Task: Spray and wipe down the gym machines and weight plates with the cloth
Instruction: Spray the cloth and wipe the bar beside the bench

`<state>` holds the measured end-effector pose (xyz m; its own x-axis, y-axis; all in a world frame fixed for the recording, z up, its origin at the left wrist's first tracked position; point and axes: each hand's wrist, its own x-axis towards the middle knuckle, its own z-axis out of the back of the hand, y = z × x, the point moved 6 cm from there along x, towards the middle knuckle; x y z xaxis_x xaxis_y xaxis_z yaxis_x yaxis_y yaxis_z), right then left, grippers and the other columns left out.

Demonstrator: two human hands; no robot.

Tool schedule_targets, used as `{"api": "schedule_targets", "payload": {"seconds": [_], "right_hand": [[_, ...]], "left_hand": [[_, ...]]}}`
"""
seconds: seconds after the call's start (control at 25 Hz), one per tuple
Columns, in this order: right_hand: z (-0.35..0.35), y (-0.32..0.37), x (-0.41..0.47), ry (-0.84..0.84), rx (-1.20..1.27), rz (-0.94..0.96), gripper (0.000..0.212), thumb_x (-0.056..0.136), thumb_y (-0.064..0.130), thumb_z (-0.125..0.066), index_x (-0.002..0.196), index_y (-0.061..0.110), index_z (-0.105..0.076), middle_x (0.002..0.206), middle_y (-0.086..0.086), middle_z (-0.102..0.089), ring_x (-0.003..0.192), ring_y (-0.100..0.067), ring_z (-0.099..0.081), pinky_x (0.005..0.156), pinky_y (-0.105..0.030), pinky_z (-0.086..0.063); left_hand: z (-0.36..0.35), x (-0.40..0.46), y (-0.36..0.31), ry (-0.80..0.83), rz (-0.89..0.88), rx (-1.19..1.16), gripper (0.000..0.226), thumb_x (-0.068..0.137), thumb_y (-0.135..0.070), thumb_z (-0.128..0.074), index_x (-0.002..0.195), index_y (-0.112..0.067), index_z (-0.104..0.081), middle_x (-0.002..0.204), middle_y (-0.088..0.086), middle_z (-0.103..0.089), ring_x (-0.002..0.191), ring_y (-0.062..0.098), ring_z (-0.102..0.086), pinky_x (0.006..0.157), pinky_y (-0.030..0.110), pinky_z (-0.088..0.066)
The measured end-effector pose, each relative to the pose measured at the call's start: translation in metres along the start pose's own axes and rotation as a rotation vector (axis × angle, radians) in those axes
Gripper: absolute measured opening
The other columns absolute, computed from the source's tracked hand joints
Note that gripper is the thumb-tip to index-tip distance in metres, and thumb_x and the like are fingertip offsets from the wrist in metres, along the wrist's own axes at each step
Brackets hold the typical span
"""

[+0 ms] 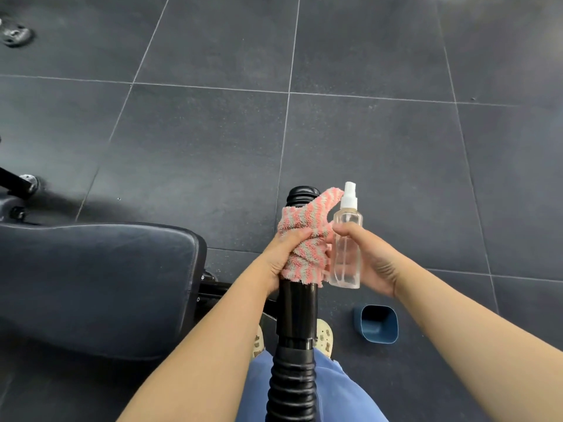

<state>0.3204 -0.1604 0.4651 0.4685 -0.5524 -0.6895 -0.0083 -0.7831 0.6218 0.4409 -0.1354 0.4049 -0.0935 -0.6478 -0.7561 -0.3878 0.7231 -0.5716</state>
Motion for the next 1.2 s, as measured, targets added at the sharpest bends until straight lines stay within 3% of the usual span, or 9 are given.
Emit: {"api": "schedule_targets", "payload": {"seconds": [0.2, 0.32, 0.4, 0.6, 0.76, 0.88, 1.0, 1.12, 1.2], "right_hand": [[0.004, 0.002, -0.004, 0.007, 0.004, 0.01, 0.036, 0.065, 0.032, -0.067, 0.093, 0.012, -0.059, 0.09, -0.006, -0.063, 0.083, -0.022, -0.06, 0.082, -0.04, -0.053], [0.007, 0.001, -0.001, -0.006, 0.052, 0.01, 0.031, 0.062, 0.031, -0.068, 0.085, 0.014, -0.056, 0.081, -0.004, -0.06, 0.074, -0.019, -0.059, 0.07, -0.036, -0.053], [0.009, 0.001, 0.003, -0.031, 0.061, 0.004, 0.027, 0.064, 0.032, -0.064, 0.082, 0.014, -0.055, 0.076, -0.002, -0.06, 0.068, -0.017, -0.058, 0.067, -0.033, -0.05], [0.009, 0.004, 0.015, -0.078, 0.066, -0.027, 0.034, 0.054, 0.037, -0.069, 0.076, 0.013, -0.059, 0.081, -0.004, -0.06, 0.08, -0.021, -0.054, 0.084, -0.04, -0.045], [0.008, 0.006, 0.019, -0.113, 0.046, -0.038, 0.036, 0.06, 0.038, -0.065, 0.083, 0.012, -0.058, 0.084, -0.003, -0.06, 0.085, -0.022, -0.054, 0.093, -0.046, -0.043], [0.007, 0.007, 0.016, -0.121, 0.059, -0.039, 0.037, 0.062, 0.038, -0.063, 0.087, 0.012, -0.057, 0.086, -0.004, -0.061, 0.088, -0.023, -0.055, 0.093, -0.046, -0.044], [0.004, 0.008, 0.011, -0.094, 0.088, -0.009, 0.035, 0.057, 0.037, -0.068, 0.08, 0.014, -0.058, 0.088, -0.006, -0.059, 0.09, -0.023, -0.051, 0.095, -0.046, -0.043], [0.006, 0.009, 0.01, -0.107, 0.123, 0.028, 0.034, 0.056, 0.036, -0.068, 0.079, 0.013, -0.059, 0.081, -0.003, -0.058, 0.079, -0.02, -0.051, 0.08, -0.037, -0.046], [0.005, 0.01, 0.012, -0.102, 0.158, 0.041, 0.031, 0.058, 0.036, -0.068, 0.078, 0.013, -0.059, 0.077, -0.002, -0.058, 0.073, -0.018, -0.054, 0.076, -0.034, -0.046]], "left_hand": [[0.001, -0.015, -0.008, -0.356, -0.204, 0.337, 0.062, 0.09, -0.041, -0.056, 0.139, -0.016, -0.031, 0.133, 0.003, -0.05, 0.117, 0.023, -0.053, 0.096, 0.037, -0.045], [-0.015, -0.026, -0.016, -0.511, -0.366, 0.87, 0.066, 0.097, -0.036, -0.044, 0.149, -0.01, -0.011, 0.145, 0.013, -0.03, 0.131, 0.029, -0.038, 0.104, 0.04, -0.036], [-0.022, -0.02, -0.025, -0.522, -0.384, 1.038, 0.072, 0.097, -0.036, -0.044, 0.149, -0.009, -0.003, 0.148, 0.015, -0.025, 0.134, 0.031, -0.033, 0.105, 0.041, -0.034], [-0.003, 0.012, -0.043, -0.288, -0.221, 0.407, 0.053, 0.092, -0.048, -0.047, 0.134, -0.014, -0.043, 0.131, 0.006, -0.054, 0.115, 0.022, -0.054, 0.09, 0.029, -0.042], [-0.003, 0.018, -0.032, -0.003, 0.022, 0.007, 0.066, 0.068, -0.049, -0.062, 0.123, -0.012, -0.057, 0.107, 0.011, -0.068, 0.096, 0.023, -0.066, 0.078, 0.035, -0.054], [-0.001, 0.018, -0.031, -0.051, 0.052, 0.046, 0.057, 0.075, -0.045, -0.067, 0.121, -0.011, -0.059, 0.107, 0.012, -0.069, 0.097, 0.026, -0.066, 0.083, 0.038, -0.053], [0.004, 0.009, -0.037, -0.353, -0.079, 0.222, 0.056, 0.083, -0.048, -0.062, 0.125, -0.012, -0.055, 0.116, 0.006, -0.064, 0.104, 0.024, -0.061, 0.09, 0.035, -0.049], [-0.004, -0.009, -0.04, -0.607, -0.282, 0.574, 0.053, 0.095, -0.035, -0.048, 0.14, -0.009, -0.036, 0.129, 0.01, -0.054, 0.116, 0.027, -0.052, 0.092, 0.036, -0.043], [-0.012, -0.013, -0.046, -0.624, -0.41, 0.722, 0.057, 0.097, -0.022, -0.045, 0.147, -0.01, -0.022, 0.134, 0.012, -0.049, 0.121, 0.03, -0.048, 0.099, 0.041, -0.04]]}}
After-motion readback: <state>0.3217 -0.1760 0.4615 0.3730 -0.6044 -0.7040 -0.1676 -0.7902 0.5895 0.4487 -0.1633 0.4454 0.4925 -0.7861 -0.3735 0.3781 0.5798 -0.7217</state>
